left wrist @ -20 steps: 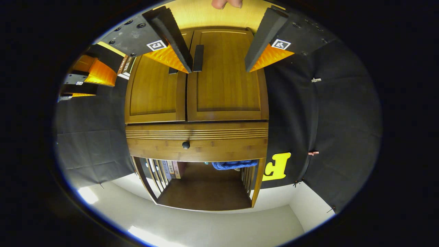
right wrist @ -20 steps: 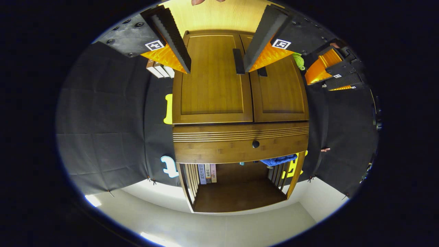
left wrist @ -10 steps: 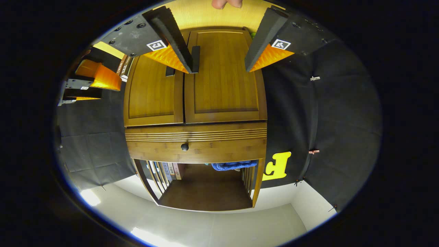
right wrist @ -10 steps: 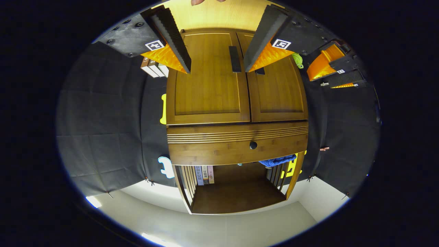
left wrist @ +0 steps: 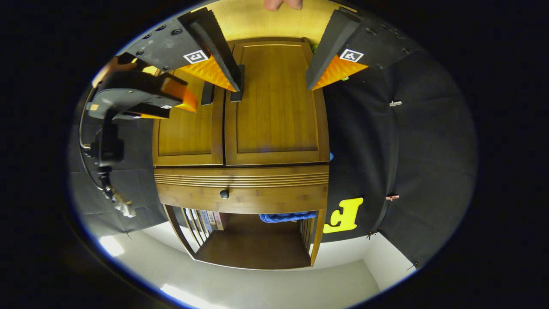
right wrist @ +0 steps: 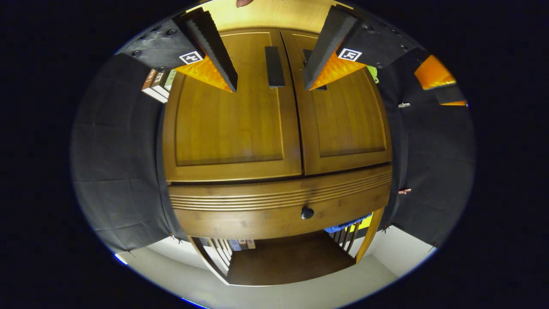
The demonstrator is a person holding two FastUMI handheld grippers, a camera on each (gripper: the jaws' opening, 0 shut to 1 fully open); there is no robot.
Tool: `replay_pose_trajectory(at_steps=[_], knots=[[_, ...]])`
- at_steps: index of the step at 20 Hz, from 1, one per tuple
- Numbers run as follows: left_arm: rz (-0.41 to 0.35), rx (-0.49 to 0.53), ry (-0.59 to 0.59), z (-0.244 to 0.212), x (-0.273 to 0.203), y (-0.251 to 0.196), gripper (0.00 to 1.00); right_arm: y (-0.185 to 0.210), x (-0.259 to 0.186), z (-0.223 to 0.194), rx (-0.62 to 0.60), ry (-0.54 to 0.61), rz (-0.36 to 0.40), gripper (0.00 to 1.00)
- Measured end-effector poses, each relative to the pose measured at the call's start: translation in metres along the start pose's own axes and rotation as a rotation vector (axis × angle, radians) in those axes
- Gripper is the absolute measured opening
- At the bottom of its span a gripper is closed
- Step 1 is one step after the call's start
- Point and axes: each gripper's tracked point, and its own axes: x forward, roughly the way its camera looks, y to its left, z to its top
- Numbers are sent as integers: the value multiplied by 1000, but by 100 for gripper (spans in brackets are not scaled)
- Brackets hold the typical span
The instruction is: Open the right door of the double-door shoe cabinet with the right hand, and open the left door with the left hand.
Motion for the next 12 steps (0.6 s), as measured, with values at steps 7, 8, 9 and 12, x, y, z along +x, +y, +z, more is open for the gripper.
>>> replay_pose_trajectory(at_steps=[7, 8, 9, 12], knots=[[2, -33, -4, -3, -6, 23, 95, 0, 59, -72, 15, 124, -44, 78], [9, -30, -6, -2, -6, 26, 95, -3, 64, -82, 27, 139, -58, 78], [15, -31, -9, -3, -7, 31, 95, -5, 67, -89, 36, 160, -69, 74], [27, -35, -5, -5, -10, 40, 95, -4, 79, -100, 21, 174, -72, 47]])
